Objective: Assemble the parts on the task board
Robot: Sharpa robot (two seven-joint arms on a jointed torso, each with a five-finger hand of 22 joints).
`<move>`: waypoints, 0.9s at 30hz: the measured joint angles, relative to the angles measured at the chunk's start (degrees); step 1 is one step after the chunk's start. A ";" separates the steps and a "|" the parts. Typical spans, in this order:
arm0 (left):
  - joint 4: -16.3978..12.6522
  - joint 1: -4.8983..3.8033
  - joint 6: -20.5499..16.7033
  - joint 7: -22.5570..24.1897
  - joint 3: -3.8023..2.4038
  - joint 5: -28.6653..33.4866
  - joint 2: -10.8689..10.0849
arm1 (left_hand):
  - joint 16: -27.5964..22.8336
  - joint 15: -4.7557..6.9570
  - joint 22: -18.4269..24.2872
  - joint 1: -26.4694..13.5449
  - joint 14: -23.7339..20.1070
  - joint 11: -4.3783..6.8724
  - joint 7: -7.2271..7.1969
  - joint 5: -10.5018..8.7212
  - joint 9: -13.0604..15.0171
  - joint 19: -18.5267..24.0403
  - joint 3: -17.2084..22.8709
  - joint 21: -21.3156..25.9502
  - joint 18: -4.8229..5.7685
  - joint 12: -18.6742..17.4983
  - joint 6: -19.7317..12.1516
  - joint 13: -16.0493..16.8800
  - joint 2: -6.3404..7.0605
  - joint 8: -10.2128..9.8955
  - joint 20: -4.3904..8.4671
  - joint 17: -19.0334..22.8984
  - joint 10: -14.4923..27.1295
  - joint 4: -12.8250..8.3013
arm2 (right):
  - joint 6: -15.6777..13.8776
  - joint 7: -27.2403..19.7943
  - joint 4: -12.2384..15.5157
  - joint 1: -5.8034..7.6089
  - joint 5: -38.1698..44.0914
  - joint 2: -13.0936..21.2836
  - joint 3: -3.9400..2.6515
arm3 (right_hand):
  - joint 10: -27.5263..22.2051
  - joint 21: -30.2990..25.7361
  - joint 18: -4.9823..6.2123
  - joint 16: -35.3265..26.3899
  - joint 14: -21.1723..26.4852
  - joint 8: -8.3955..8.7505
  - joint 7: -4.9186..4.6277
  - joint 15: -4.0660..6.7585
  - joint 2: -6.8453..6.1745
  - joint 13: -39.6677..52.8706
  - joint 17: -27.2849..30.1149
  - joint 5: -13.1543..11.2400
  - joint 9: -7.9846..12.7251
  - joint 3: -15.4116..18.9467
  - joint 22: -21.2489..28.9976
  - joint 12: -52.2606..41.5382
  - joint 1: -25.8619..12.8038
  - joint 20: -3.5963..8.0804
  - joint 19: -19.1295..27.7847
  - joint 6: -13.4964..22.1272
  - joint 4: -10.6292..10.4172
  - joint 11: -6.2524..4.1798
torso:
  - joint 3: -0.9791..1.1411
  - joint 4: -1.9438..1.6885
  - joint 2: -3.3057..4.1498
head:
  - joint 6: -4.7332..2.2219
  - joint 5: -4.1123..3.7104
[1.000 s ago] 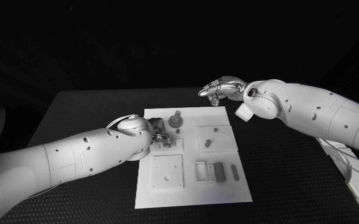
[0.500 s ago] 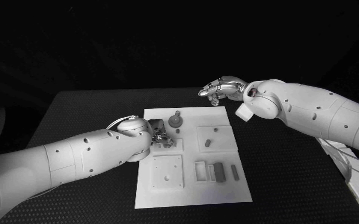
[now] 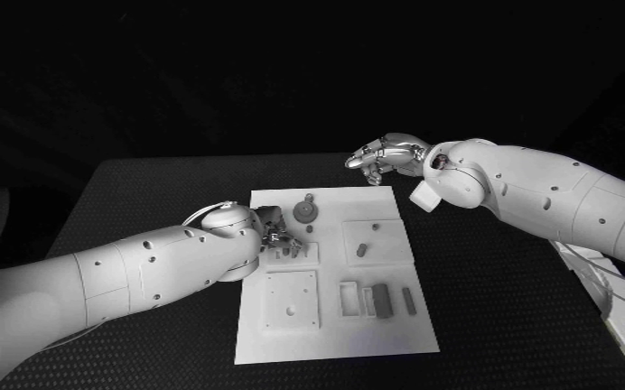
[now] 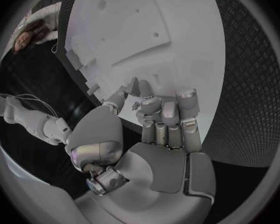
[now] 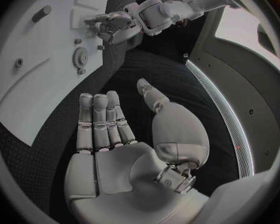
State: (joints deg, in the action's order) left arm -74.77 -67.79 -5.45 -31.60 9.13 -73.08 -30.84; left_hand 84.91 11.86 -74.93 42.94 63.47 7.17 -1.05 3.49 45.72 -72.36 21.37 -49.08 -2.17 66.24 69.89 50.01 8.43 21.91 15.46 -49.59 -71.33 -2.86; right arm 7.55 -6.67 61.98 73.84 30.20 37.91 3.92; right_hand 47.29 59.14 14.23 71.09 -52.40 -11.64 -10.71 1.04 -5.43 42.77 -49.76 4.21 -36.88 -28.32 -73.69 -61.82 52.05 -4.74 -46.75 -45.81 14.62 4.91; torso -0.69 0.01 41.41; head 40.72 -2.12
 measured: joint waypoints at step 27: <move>-0.47 0.01 -0.76 0.81 0.00 2.34 -0.20 | -0.23 -0.11 0.01 5.89 -0.10 0.00 -0.11 -0.19 0.49 -0.01 -1.19 0.00 -0.07 -0.40 -0.10 0.22 -5.94 -1.00 -0.01 -0.14 0.00 -4.56 | 0.02 0.01 0.00 0.00 0.00 0.02 0.00 | 0.00 0.00 0.00 0.00 -0.09 0.00 0.01 -0.09 0.00 -0.05 0.05 0.00 0.05 0.00 0.00 0.00 0.00 0.00 0.00 0.21 0.00 0.00 | -0.02 -0.02 0.01 | 0.01 0.01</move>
State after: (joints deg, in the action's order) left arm -75.24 -67.78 -6.20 -30.80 9.14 -70.73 -31.05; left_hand 84.68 11.75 -74.92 48.84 63.37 7.17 -1.17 3.30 46.22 -72.37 20.18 -49.08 -2.25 65.85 69.79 50.23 2.49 20.91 15.45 -49.74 -71.33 -7.42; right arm 7.58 -6.66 61.98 73.84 30.20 37.93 3.92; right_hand 47.29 59.14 14.23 71.09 -52.49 -11.64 -10.70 0.95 -5.43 42.72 -49.71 4.21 -36.84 -28.32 -73.69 -61.82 52.05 -4.74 -46.75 -45.60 14.62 4.91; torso -0.71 -0.01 41.42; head 40.73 -2.11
